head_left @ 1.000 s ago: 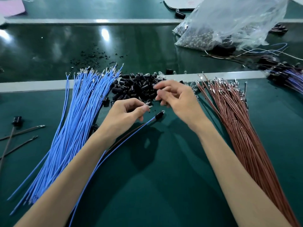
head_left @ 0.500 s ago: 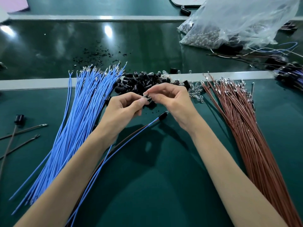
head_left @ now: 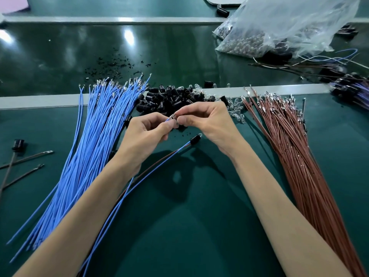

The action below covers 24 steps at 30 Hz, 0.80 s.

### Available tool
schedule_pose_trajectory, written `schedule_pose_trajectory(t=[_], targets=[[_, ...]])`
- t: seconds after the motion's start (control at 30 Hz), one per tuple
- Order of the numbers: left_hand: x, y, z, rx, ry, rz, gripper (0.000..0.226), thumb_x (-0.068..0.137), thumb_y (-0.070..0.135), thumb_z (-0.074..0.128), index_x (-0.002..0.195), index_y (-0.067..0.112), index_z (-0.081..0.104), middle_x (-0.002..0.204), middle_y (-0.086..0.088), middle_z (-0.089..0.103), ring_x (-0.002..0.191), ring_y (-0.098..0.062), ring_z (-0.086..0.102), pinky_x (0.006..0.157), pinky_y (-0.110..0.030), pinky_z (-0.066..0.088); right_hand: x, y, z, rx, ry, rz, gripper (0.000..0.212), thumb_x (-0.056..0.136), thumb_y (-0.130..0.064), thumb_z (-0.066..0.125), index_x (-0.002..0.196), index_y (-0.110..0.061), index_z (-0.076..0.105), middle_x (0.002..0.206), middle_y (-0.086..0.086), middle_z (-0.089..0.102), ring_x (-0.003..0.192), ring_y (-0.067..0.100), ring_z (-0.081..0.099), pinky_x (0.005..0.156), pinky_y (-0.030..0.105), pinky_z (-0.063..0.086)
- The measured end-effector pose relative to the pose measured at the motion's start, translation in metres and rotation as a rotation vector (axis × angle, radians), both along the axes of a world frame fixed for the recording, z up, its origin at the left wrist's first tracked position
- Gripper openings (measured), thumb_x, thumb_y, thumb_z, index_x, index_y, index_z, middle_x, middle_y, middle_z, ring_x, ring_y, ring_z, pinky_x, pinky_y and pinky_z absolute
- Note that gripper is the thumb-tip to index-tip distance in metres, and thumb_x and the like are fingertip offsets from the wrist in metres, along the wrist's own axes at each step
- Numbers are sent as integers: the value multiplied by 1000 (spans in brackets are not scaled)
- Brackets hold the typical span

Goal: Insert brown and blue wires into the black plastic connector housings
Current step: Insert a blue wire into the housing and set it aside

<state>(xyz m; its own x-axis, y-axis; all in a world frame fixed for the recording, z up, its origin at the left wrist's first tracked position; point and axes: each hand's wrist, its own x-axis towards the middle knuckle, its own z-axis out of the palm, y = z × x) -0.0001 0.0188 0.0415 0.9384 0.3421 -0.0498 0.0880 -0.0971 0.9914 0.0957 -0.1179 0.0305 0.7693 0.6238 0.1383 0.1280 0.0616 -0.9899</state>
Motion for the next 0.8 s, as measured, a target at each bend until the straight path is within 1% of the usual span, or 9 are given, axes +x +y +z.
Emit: schedule_pose_trajectory(t=[0.07, 0.17, 0.3, 0.4, 0.53, 0.57, 0.67, 0.7, 0.8], targets=[[0, -1, -2, -5, 0, 4, 15, 91, 10, 61, 78, 7, 67, 48, 13, 47, 46, 0, 41, 48, -5, 31, 2, -3, 2, -31, -9, 1, 17, 76, 3, 74, 82, -12, 74, 80, 1, 74, 78, 13, 69, 81, 24, 55], [1, -2, -4, -17, -1, 9, 15, 90, 11, 61, 77, 8, 66, 49, 12, 47, 46, 0, 41, 48, -5, 31, 3, -6, 5, -66, -19, 18, 18, 74, 3, 75, 86, -10, 74, 81, 4, 74, 79, 14, 70, 83, 25, 56], [1, -2, -5, -33, 8, -1, 14, 90, 11, 61, 78, 7, 66, 49, 13, 47, 46, 0, 41, 47, -5, 31, 2, -5, 5, -95, -57, 4, 18, 75, 4, 75, 88, -8, 74, 84, 12, 74, 78, 15, 70, 85, 27, 56], [0, -1, -5, -69, 19, -15, 15, 89, 15, 62, 76, 10, 66, 51, 9, 45, 46, -2, 37, 45, -8, 28, 2, -6, 4, -91, -77, 12, 20, 74, 4, 75, 91, -7, 73, 84, 10, 74, 77, 10, 69, 83, 23, 55], [0, 2, -5, -145, 41, -21, 16, 88, 19, 62, 74, 13, 69, 53, 6, 43, 45, -6, 27, 44, -14, 20, -1, -6, 4, -55, -142, 8, 20, 77, 4, 73, 93, -8, 72, 82, 4, 73, 77, 8, 70, 79, 19, 53], [1, 2, -5, -167, 40, -18, 18, 89, 19, 62, 72, 16, 70, 53, 6, 43, 44, -5, 26, 44, -14, 18, -1, -5, 3, -51, -160, 4, 19, 78, 3, 73, 94, -7, 72, 83, 5, 73, 78, 9, 70, 80, 21, 54], [1, 4, -3, -201, 39, -13, 26, 89, 17, 61, 66, 19, 72, 51, 8, 42, 42, -4, 25, 42, -14, 17, -2, -2, 2, -42, -160, -21, 19, 79, 1, 73, 97, -5, 72, 90, 12, 73, 84, 18, 70, 87, 34, 56], [1, 5, -3, -200, 38, -15, 26, 89, 17, 61, 66, 19, 73, 50, 8, 42, 42, -4, 25, 42, -14, 17, -3, -2, 2, -35, -148, -30, 19, 79, 2, 73, 97, -4, 72, 91, 13, 73, 84, 19, 70, 88, 35, 56], [0, 5, -2, -179, 35, -30, 22, 89, 16, 60, 70, 17, 71, 50, 8, 42, 42, -4, 26, 43, -14, 18, -3, -2, 2, -12, -136, -14, 20, 79, 5, 71, 98, -3, 71, 90, 13, 72, 81, 17, 69, 86, 32, 55]])
